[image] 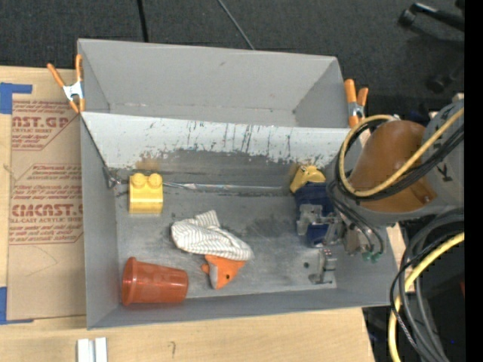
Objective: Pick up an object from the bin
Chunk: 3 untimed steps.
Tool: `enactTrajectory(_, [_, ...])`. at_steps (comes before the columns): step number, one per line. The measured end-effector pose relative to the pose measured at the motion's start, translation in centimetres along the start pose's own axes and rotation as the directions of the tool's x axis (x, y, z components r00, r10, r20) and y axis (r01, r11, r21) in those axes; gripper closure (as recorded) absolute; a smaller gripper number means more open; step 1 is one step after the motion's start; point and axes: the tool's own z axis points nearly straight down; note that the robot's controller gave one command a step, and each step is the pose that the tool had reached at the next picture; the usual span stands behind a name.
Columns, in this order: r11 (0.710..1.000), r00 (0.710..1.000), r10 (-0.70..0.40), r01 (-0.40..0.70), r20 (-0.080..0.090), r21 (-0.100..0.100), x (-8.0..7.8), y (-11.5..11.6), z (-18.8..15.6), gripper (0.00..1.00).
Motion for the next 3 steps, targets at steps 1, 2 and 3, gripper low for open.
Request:
enactTrajectory(1, [0.996, 0.996, 0.09, -0.09, -0.002, 0.0, -0.4, 2.0, 0.0, 0.0])
enactTrajectory(2, [0.957, 0.957, 0.291, -0.291, -0.002, 0.001, -1.7, 4.1, -1.0, 0.0])
enactTrajectory(3, [0.998, 0.998, 0.067, -0.067, -0.001, 0.001, -1.3, 7.2, -0.4, 0.0])
